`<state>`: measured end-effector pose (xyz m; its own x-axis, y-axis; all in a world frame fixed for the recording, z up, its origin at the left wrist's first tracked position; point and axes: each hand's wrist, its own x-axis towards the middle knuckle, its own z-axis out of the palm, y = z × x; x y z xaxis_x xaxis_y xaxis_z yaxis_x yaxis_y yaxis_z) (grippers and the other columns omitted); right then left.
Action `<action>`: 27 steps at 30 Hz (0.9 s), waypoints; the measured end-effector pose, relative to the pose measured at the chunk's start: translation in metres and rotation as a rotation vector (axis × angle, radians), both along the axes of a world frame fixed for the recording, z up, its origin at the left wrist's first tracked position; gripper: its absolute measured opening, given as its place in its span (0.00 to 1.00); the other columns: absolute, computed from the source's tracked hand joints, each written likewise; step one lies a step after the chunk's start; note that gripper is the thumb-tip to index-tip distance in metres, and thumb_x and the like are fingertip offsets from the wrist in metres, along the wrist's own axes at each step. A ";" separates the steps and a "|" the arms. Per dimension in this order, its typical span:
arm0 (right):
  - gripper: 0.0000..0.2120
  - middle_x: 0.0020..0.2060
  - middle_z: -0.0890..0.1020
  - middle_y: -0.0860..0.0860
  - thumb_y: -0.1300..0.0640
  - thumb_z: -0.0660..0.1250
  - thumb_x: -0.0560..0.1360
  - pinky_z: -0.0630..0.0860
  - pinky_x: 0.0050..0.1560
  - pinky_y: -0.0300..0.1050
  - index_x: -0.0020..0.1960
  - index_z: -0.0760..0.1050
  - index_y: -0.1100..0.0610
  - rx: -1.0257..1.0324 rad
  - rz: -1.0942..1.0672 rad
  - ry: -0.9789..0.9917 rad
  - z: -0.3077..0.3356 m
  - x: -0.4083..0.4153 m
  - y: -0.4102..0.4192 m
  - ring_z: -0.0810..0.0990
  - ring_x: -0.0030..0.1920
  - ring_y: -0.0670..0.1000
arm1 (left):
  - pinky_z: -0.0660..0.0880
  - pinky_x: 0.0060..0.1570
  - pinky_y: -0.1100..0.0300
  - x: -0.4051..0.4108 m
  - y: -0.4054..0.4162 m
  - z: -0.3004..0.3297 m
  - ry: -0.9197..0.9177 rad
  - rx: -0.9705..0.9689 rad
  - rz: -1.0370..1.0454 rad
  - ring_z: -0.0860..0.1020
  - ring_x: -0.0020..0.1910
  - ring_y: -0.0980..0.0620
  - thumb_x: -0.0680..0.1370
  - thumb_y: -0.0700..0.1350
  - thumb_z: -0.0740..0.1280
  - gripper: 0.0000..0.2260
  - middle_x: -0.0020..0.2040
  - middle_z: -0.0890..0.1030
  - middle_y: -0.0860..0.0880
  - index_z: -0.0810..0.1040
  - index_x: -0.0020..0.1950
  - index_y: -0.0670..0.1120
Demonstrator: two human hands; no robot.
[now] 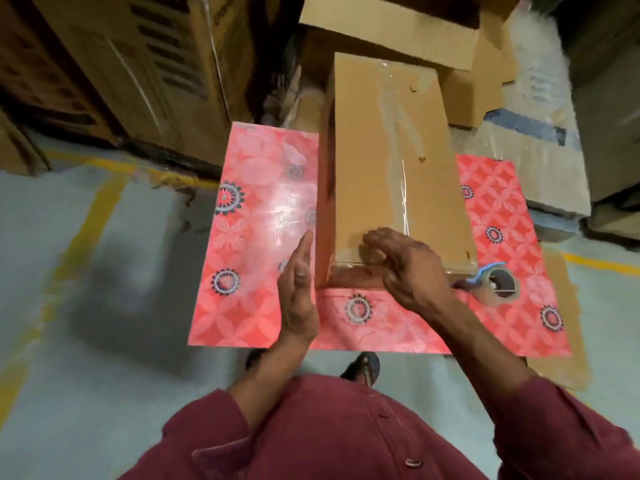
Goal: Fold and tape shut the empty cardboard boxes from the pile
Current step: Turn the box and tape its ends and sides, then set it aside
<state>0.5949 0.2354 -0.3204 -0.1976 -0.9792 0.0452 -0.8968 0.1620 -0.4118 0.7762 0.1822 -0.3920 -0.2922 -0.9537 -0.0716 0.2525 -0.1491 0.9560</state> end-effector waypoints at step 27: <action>0.36 0.74 0.74 0.56 0.59 0.54 0.63 0.75 0.69 0.60 0.70 0.78 0.58 0.141 0.152 0.077 -0.015 0.001 0.001 0.73 0.74 0.59 | 0.54 0.80 0.40 0.024 -0.001 -0.068 -0.538 -0.193 -0.579 0.54 0.83 0.49 0.69 0.85 0.43 0.57 0.85 0.51 0.48 0.47 0.85 0.47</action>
